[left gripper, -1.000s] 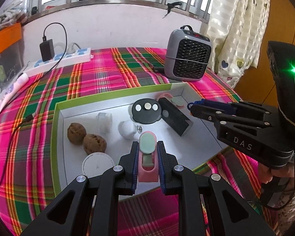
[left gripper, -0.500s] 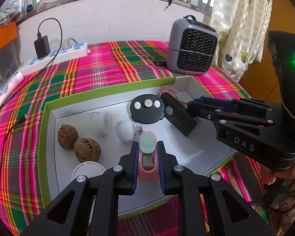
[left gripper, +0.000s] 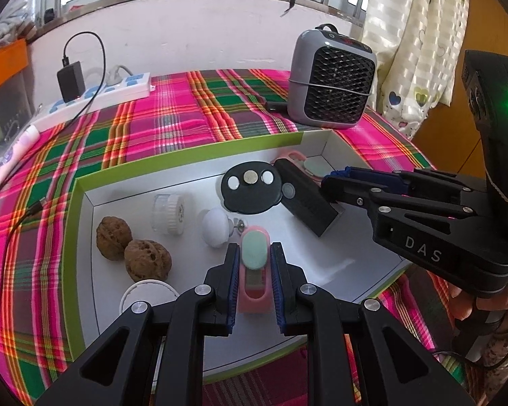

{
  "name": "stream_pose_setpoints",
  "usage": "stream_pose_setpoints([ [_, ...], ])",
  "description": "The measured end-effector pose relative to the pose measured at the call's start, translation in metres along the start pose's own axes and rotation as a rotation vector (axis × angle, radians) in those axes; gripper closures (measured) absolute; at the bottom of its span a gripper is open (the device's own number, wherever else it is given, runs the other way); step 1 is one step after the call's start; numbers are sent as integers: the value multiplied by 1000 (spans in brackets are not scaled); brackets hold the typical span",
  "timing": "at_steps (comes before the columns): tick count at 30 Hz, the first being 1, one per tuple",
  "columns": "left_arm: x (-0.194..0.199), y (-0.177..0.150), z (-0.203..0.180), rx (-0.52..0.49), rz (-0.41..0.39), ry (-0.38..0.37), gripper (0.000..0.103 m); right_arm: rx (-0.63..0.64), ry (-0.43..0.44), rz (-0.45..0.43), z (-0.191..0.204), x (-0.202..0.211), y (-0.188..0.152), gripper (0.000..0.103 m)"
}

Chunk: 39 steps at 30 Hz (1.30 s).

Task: Organize objects
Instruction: 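Carry the pink clip and blue-orange toy into the tray with both tools, then open the left tool releasing the pink clip while the right tool releases the toy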

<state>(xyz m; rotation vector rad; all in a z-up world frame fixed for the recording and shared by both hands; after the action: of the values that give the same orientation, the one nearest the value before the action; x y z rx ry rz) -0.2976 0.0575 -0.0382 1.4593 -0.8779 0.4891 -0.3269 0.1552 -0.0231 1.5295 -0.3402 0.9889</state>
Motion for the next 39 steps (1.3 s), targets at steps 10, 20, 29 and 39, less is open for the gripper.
stream_pose_setpoints([
  [10, 0, 0, 0, 1, -1, 0, 80, 5, -12, -6, 1, 1, -1, 79],
  [20, 9, 2, 0, 6, -18, -1, 75, -3, -3, -25, 5, 7, -1, 71],
  [29, 24, -3, -1, 21, -36, 12, 75, -4, 4, -46, 15, 20, -4, 64],
  [39, 51, -11, 1, 48, -73, 28, 74, -9, 2, -73, 28, 46, -14, 64],
])
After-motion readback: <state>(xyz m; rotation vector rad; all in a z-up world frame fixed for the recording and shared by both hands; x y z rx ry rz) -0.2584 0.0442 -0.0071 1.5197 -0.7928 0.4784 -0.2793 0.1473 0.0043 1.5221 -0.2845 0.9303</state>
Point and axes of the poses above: each gripper's, at about its wrist camera, not at the fingertips, and x roughly against the way its jaws point, z to its left, y to its top, the point moved 8 cm from there along -x, roughly the way its jaws point, and after that the axes turned 1 degree about y, right-handed, at the moved point
